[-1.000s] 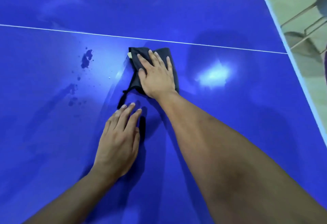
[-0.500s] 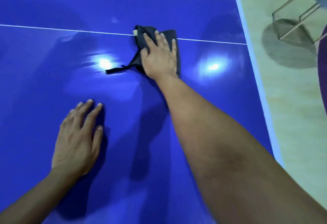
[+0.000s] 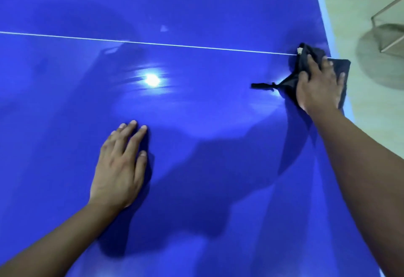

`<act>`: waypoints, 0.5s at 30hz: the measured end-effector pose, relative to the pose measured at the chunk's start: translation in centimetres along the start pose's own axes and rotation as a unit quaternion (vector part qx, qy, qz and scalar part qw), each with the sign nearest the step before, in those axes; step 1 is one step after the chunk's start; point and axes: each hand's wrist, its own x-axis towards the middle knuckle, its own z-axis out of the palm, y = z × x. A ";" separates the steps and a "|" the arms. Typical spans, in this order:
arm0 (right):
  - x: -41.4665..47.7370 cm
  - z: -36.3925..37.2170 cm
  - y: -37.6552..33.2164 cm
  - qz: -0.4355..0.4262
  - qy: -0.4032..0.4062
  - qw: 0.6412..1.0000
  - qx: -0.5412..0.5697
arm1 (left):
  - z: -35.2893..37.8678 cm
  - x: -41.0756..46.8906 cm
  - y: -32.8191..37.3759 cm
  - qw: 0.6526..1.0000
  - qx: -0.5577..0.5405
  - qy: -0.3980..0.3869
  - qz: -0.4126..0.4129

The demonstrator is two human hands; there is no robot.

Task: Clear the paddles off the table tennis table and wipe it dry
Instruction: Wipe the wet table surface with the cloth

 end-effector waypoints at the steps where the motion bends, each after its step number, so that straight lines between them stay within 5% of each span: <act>1: -0.1 0.0 -0.1 -0.004 0.003 1.000 -0.002 | 0.0 0.0 0.0 1.000 -0.002 0.002 0.000; 8: -4.8 3.0 -11.1 -0.110 -0.004 0.994 -0.005 | -0.9 -0.3 -1.0 0.995 -0.102 -0.020 -0.010; 15: -14.8 7.2 -29.2 -0.251 -0.034 0.967 -0.014 | -2.7 -5.6 -4.6 0.998 -0.042 -0.027 0.036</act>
